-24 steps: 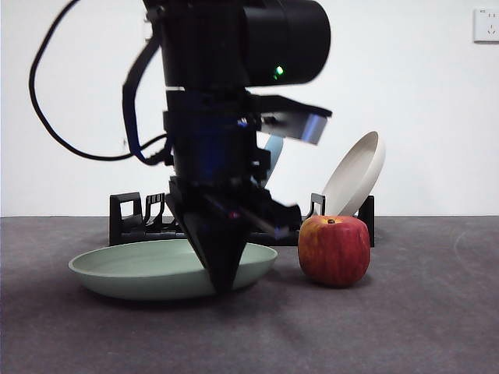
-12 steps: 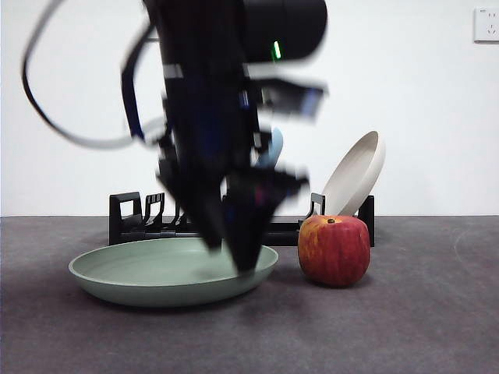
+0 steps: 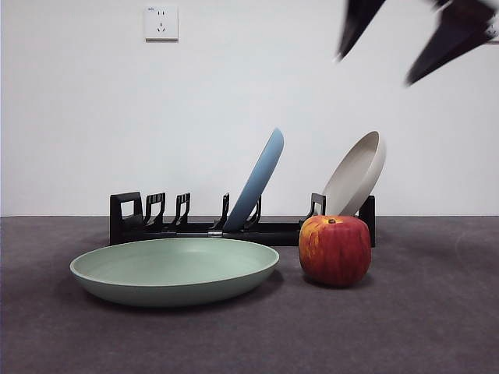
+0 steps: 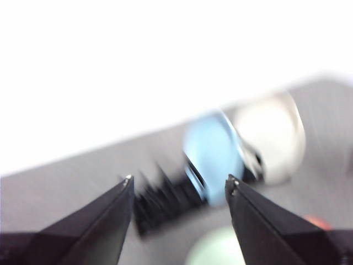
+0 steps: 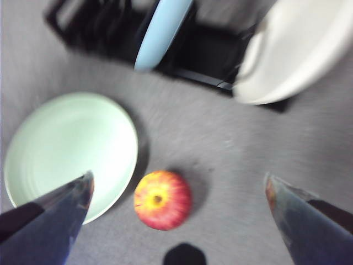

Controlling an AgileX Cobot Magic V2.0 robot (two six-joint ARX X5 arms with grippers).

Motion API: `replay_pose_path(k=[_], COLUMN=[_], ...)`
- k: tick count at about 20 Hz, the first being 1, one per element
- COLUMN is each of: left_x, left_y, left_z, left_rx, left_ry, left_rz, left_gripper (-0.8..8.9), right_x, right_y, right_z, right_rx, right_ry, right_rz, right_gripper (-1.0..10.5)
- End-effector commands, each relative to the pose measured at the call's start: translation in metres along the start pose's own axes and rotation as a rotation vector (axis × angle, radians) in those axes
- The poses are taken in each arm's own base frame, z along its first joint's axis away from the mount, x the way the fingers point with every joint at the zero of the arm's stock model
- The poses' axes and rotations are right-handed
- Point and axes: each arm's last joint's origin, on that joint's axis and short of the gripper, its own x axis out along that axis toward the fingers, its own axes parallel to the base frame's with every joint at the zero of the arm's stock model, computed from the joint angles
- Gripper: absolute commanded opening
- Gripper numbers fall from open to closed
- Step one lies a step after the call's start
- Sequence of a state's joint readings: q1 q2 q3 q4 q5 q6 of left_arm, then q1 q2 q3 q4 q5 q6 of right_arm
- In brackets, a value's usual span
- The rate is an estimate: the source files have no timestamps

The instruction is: Take the green plate from the plate rack,put the plate on the table,take the apple from the table,put the apple in the plate

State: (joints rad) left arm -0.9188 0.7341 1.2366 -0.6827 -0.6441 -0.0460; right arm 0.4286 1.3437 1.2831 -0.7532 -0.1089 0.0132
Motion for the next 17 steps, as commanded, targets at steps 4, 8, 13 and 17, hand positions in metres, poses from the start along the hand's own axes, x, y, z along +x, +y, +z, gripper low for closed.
replay_pose_path(k=[4, 8, 13, 17], left_x=[-0.058, -0.062, -0.059, -0.059], left_y=[0.048, 0.051, 0.049, 0.049], left_z=[-0.008, -0.016, -0.019, -0.019], left_rx=[-0.112, -0.097, -0.072, -0.067], left_ry=[-0.128, -0.077, -0.045, -0.039], left_rz=[0.122, 0.141, 0.141, 0.142], left_gripper=[2.82, 2.81, 2.81, 2.81], right_x=[0.082, 0.124, 0.152, 0.162], right_y=[0.026, 0.026, 0.024, 0.024], right_z=[-0.004, -0.020, -0.036, -0.043], right_rx=[-0.122, -0.134, -0.132, -0.124], right_ry=[0.154, 0.295, 0.418, 0.469], right_rz=[-0.028, -0.035, -0.035, -0.012], right_gripper=[5.7, 5.7, 5.7, 5.6])
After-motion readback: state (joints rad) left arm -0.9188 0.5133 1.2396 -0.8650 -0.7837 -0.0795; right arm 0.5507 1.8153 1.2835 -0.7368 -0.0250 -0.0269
